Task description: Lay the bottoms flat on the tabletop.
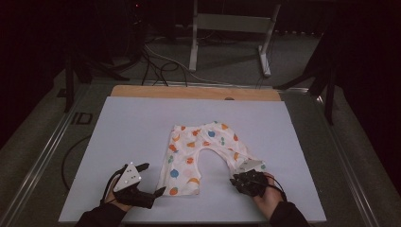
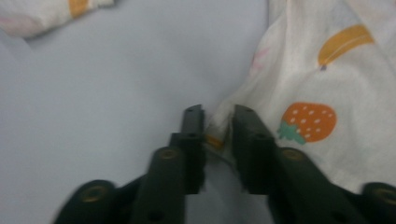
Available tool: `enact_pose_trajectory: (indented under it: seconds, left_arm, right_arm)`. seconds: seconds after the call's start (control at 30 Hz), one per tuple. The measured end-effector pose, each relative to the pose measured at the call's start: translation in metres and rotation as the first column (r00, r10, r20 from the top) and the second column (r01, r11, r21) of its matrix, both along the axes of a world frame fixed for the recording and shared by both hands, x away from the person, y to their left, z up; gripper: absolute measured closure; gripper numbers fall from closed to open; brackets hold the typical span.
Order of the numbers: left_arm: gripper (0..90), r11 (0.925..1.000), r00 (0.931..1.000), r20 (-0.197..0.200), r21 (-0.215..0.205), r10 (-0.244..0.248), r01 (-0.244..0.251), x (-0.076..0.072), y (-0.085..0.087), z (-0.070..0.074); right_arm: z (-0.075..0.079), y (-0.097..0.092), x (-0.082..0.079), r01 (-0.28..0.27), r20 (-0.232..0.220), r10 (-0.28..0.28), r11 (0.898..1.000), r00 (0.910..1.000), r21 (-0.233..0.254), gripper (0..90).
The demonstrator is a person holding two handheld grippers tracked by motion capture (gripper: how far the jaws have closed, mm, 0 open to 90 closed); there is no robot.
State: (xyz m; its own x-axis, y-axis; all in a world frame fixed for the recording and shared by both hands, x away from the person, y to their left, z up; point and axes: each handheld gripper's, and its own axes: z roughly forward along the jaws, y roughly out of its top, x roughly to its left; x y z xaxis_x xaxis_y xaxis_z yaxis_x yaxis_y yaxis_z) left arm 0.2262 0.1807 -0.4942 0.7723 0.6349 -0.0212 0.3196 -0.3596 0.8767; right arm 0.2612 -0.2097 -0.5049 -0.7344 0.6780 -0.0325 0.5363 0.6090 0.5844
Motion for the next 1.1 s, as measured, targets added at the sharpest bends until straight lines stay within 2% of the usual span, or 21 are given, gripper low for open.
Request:
enact_pose_trajectory:
  seconds: [0.03,0.07,0.17,0.2,0.23,0.33,0.37,0.5,0.67,0.77,0.97,1.1]
  left_arm:
    - [2.3,1.0,1.0,0.001,-0.006,0.002,-0.002,0.0,0.0,0.0]
    - [2.3,1.0,1.0,0.001,-0.008,0.003,-0.003,0.0,0.0,0.0]
    - [2.3,1.0,1.0,0.001,-0.007,0.002,-0.002,0.0,0.0,0.001]
    - [2.3,1.0,1.0,0.001,-0.007,0.002,-0.002,0.0,0.0,0.001]
    - [2.3,0.9999,1.0,0.002,-0.014,0.007,-0.007,0.0,0.001,0.001]
    - [2.4,0.9999,1.0,-0.001,-0.012,0.003,-0.003,0.0,0.001,0.001]
    - [2.4,0.9999,1.0,0.001,-0.013,0.004,-0.004,0.0,0.001,0.001]
    - [2.3,1.0,1.0,-0.001,-0.007,0.0,0.0,0.0,0.0,0.001]
    - [2.4,1.0,1.0,-0.003,-0.008,-0.002,0.002,0.0,0.001,0.001]
    - [2.4,0.9999,1.0,0.0,-0.014,0.001,-0.001,-0.001,0.001,0.002]
    - [2.3,0.9998,1.0,-0.004,-0.017,-0.005,0.004,-0.001,0.002,0.002]
    - [2.4,0.9998,0.9999,-0.008,-0.019,-0.011,0.011,0.0,0.0,0.002]
  right_arm:
    - [0.001,0.001,0.0,0.004,0.005,-0.004,1.0,1.0,0.001,87.2]
    - [0.003,0.001,0.0,0.003,0.007,-0.003,1.0,1.0,0.011,87.9]
    - [0.014,0.004,-0.002,-0.014,0.034,0.012,0.998,0.9993,0.064,88.4]
    - [0.014,0.004,-0.002,-0.014,0.034,0.012,0.998,0.9993,0.064,88.4]
    - [0.022,0.008,-0.005,-0.035,0.042,0.031,0.994,0.9986,0.105,88.4]
    - [0.028,0.014,-0.01,-0.066,0.055,0.06,0.991,0.9967,0.119,88.4]
    - [0.031,0.022,-0.014,-0.09,0.041,0.085,0.986,0.9955,0.14,88.4]
    - [0.034,0.037,-0.018,-0.137,0.037,0.133,0.978,0.9905,0.155,88.4]
    - [0.031,0.051,-0.019,-0.169,0.025,0.167,0.972,0.9856,0.165,88.4]
    - [0.022,0.062,-0.02,-0.19,0.003,0.192,0.971,0.9814,0.147,88.3]
    - [0.008,0.064,-0.019,-0.176,-0.033,0.182,0.976,0.9828,0.132,87.8]
    - [0.004,0.064,-0.017,-0.185,-0.046,0.193,0.972,0.9801,0.145,87.8]
